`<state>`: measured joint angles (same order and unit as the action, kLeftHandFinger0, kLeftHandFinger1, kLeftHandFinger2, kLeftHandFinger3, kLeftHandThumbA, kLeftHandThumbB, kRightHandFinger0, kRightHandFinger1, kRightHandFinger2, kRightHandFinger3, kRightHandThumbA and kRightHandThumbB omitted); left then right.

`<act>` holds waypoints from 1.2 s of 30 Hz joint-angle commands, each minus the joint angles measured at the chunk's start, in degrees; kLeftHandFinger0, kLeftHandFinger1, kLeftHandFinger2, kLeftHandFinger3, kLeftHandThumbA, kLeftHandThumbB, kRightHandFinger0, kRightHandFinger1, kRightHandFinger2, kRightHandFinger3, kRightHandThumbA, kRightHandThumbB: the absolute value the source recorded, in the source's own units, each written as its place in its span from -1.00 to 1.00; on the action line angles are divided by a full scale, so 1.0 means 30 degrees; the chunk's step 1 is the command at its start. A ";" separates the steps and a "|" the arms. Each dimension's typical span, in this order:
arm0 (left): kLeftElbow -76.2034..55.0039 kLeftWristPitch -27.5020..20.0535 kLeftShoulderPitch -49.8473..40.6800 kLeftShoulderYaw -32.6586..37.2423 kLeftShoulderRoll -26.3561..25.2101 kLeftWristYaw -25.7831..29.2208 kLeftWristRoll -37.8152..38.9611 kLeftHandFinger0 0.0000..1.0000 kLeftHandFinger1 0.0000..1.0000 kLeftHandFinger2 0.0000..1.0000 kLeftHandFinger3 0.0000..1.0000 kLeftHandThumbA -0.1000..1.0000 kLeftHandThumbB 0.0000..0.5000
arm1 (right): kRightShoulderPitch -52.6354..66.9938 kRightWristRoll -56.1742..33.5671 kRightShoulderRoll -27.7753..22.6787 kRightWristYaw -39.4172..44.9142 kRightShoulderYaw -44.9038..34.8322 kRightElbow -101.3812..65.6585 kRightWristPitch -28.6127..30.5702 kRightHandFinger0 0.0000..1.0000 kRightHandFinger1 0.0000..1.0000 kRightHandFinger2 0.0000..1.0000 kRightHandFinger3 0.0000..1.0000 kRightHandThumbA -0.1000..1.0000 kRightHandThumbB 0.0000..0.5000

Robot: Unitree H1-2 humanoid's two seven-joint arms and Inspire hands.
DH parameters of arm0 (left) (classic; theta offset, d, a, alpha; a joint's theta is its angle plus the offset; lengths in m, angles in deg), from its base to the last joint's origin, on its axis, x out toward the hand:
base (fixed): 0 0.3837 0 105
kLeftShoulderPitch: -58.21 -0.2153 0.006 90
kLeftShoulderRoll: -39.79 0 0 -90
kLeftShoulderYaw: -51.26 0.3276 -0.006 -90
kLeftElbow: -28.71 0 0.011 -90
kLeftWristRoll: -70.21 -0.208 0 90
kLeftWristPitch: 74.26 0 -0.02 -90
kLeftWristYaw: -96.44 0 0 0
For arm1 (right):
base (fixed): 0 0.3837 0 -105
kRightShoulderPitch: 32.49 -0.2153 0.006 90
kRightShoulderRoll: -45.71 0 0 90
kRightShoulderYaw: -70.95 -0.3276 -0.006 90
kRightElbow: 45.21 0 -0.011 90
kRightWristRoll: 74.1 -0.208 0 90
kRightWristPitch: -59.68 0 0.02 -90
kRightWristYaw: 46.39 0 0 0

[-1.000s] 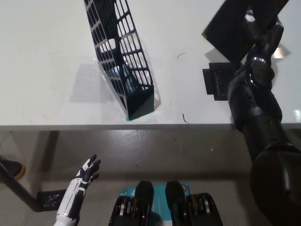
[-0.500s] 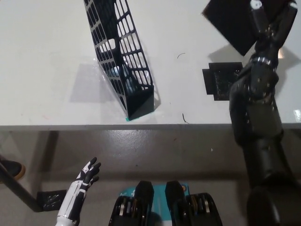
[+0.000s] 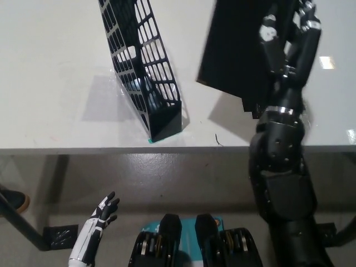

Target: A notebook is kept standing on the table on the right hand side and a black shelf is kept on the left hand side and the robot uses its right hand to grab the notebook and places it in the shelf

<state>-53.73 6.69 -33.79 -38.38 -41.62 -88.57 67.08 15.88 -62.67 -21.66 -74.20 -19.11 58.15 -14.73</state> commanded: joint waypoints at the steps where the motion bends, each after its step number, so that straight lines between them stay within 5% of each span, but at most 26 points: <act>1: -0.0089 -0.1219 0.0277 0.0104 -0.0390 0.0033 -0.0273 1.00 1.00 1.00 1.00 1.00 -0.55 | -0.2441 0.4918 0.0663 0.0872 0.2445 -0.3858 -0.0595 -1.00 -0.65 0.37 0.55 -1.00 -0.55; 11: -0.0031 -0.1094 0.0178 0.0102 -0.0427 0.0003 -0.0226 1.00 1.00 1.00 1.00 1.00 -0.50 | -0.3136 0.5353 0.0500 0.0489 0.2566 -0.4225 -0.1502 -1.00 -0.71 0.32 0.56 -1.00 -0.65; 18: -0.0106 -0.1008 -0.0010 0.0217 -0.0326 0.0009 -0.0362 1.00 1.00 1.00 1.00 1.00 -0.47 | -0.4101 0.6795 0.0219 -0.0140 0.2914 -0.3252 -0.0025 -1.00 -0.80 0.26 0.54 -1.00 -0.67; 26: -0.0110 -0.1298 -0.0315 0.0385 -0.0359 -0.0331 0.0019 1.00 1.00 1.00 1.00 1.00 -0.67 | -0.5525 0.7249 0.0595 -0.2695 0.2535 0.1704 0.1242 -1.00 -0.90 0.15 0.45 -1.00 -0.63; 30: -0.0293 -0.0922 -0.0399 0.0432 -0.0343 -0.0521 0.0345 1.00 1.00 1.00 1.00 1.00 -0.42 | -0.6308 0.6935 0.0952 -0.3611 0.2256 0.4388 0.1320 -1.00 -0.95 0.14 0.43 -1.00 -0.74; 34: -0.0198 -0.1314 -0.0452 0.0587 -0.0401 -0.0404 0.0115 1.00 1.00 1.00 1.00 1.00 -0.52 | -0.7290 0.5929 0.1417 -0.4320 0.1809 0.7446 0.2160 -1.00 -0.91 0.21 0.42 -1.00 -0.75; 36: -0.0268 -0.1154 -0.0535 0.0637 -0.0408 -0.0404 0.0134 1.00 1.00 1.00 1.00 1.00 -0.57 | -0.7686 0.5757 0.1592 -0.4764 0.1657 0.8665 0.2521 -1.00 -0.96 0.19 0.25 -1.00 -0.66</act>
<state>-53.30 5.29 -34.78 -36.87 -42.20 -88.67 66.68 -0.18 -43.61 -18.90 -82.36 -13.02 80.17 -13.52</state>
